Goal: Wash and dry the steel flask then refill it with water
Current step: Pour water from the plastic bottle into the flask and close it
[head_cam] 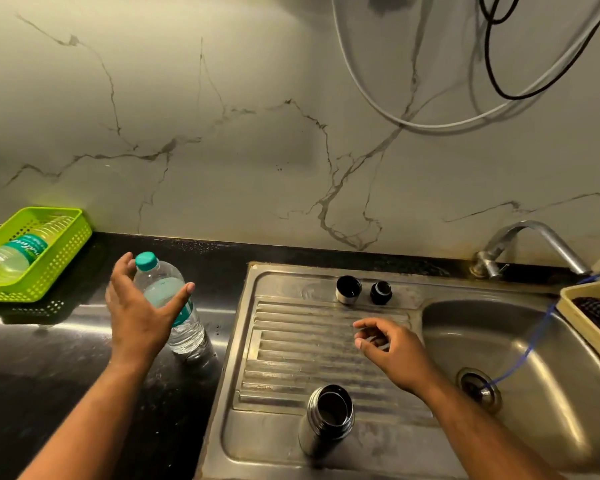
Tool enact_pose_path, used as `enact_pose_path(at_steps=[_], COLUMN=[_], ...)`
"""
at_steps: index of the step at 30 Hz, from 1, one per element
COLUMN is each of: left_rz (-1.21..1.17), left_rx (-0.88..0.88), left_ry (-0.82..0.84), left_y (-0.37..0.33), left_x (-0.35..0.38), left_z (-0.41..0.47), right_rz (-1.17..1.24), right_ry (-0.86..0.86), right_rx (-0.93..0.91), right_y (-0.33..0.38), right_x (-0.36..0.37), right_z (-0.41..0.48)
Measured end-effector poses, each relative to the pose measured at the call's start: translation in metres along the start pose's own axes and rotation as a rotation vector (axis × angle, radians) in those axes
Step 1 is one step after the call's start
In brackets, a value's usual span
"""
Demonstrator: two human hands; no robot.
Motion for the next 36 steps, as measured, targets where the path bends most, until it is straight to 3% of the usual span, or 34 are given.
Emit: enact_pose_path(at_steps=[5, 9, 12, 16, 22, 28, 36], left_rz=[0.094, 0.204, 0.258, 0.284, 0.220, 0.201, 0.020], left_rx=[0.248, 0.249, 0.334, 0.376, 0.309, 0.222, 0.360], left_ry=[-0.192, -0.214, -0.145, -0.010, 0.268, 0.389, 0.489], left_y=[-0.031, -0.032, -0.029, -0.021, -0.006, 0.007, -0.033], left_x=[0.011, 0.026, 0.040, 0.058, 0.080, 0.089, 0.097], left_z=[-0.051, -0.073, -0.087, -0.107, -0.142, -0.150, -0.143], right_rz=[-0.017, -0.058, -0.131, -0.497, -0.745, -0.689, -0.203], right_ry=[-0.030, -0.053, -0.033, -0.031, 0.289, 0.141, -0.166], right_rx=[0.057, 0.113, 0.136, 0.103, 0.243, 0.209, 0.229], right_y=[-0.017, -0.030, -0.047, -0.078, -0.148, -0.148, -0.088], right_x=[-0.002, -0.009, -0.013, -0.029, -0.016, -0.024, -0.055], right_z=[0.001, 0.023, 0.054, 0.113, 0.160, 0.158, 0.094])
Point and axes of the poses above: each hand's wrist, its own z-axis towards the middle knuckle, its own x-axis out of the palm, y = z × x, the point moved 7 cm from there along z, towards the middle knuckle, and after that the axes turned 12 degrees about -x, right-handed, at the moved point
